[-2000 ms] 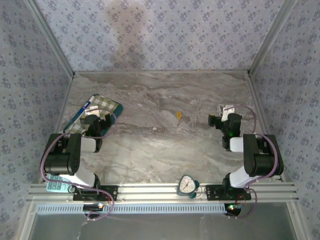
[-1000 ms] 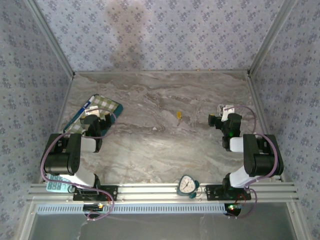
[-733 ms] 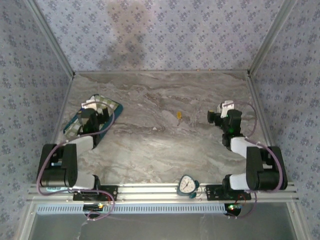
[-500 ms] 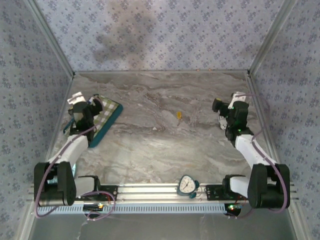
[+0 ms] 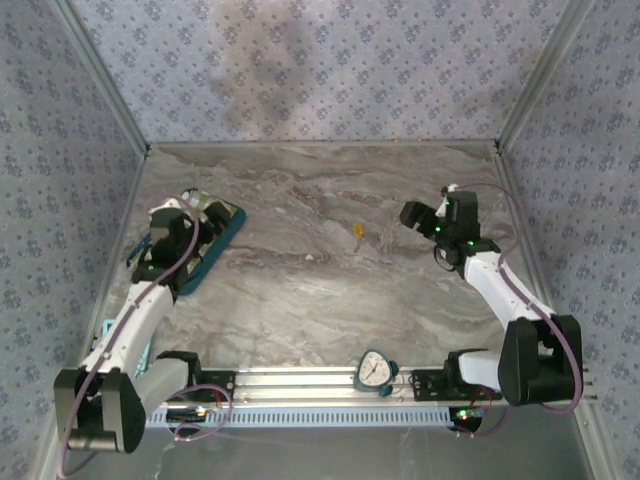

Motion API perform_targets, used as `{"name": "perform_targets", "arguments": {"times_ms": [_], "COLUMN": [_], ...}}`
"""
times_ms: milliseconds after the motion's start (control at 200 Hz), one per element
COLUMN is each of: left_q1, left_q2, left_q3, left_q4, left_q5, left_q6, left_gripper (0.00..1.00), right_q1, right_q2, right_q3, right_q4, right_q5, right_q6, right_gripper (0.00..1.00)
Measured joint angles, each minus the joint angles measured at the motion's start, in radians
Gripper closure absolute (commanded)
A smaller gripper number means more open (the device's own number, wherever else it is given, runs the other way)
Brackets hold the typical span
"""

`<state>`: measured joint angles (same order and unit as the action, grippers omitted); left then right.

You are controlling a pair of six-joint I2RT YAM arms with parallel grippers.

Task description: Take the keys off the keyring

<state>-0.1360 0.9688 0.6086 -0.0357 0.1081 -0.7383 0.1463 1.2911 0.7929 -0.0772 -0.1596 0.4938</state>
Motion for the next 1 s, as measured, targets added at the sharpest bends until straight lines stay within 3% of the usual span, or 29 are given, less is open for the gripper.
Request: {"name": "perform_targets", "arguments": {"times_ms": [80, 210, 520, 999], "left_q1": [-0.053, -0.127, -0.247, -0.259], "left_q2": [-0.048, -0.065, -0.072, -0.076], "left_q3": [-0.040, -0.060, -0.093, -0.105], "left_q4": [-0.003, -0.014, -0.025, -0.040], "left_q5": [0.047, 0.110, 0.146, 0.134], "left_q6": [-0.009, -0.017, -0.015, -0.023], "left_gripper": [0.22, 0.33, 0.34, 0.32], "right_q1": [0.040, 0.076, 0.126, 0.177], "right_q2": [0.067, 0.195, 0.440, 0.602], "right_q3": [0.056, 0.145, 0.264, 0.363], "right_q4": [-0.039, -0.081, -0.135, -0.145], "right_q5": [-0.015, -0.021, -0.054, -0.092], "right_q6": [-0.012, -0.027, -0.035, -0.039], "right_gripper": [0.39, 0.39, 0.55, 0.67]}}
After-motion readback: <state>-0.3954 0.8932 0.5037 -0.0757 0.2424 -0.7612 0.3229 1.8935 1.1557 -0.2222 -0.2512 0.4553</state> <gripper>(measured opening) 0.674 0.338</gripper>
